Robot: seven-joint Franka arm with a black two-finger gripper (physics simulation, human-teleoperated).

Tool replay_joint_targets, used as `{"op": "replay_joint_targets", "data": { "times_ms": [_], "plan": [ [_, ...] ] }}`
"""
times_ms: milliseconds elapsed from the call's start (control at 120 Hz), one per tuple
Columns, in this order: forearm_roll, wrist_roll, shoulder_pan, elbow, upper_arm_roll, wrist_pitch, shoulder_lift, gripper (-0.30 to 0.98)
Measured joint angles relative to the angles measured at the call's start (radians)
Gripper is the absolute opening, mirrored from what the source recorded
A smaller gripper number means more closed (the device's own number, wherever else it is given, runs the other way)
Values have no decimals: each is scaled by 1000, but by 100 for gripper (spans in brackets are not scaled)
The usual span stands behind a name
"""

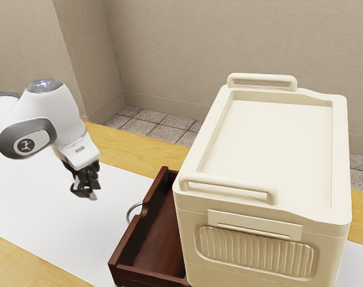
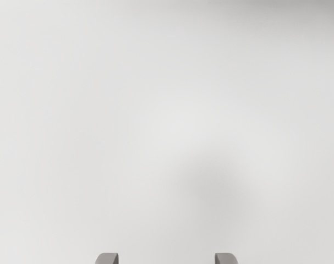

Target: Push the drawer handle with one arm to close the drawer

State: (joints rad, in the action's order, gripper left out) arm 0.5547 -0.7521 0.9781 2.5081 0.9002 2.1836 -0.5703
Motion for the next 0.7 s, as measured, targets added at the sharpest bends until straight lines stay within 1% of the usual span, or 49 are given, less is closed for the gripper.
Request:
{"op": "replay_joint_targets", "data": {
  "times_ms": [117,300,433,542,700],
  "plan": [
    [-2,-26,1,33,-1,18,-48,14],
    [-78,-30,2,36,-11,-49,-57,13],
    [-131,-27,2,31,-61,-73,-7,11],
    [-173,-26,3,27,-95,-69,57,8],
    [-211,-26,2,5,-159,-50,105,5]
  ]
}}
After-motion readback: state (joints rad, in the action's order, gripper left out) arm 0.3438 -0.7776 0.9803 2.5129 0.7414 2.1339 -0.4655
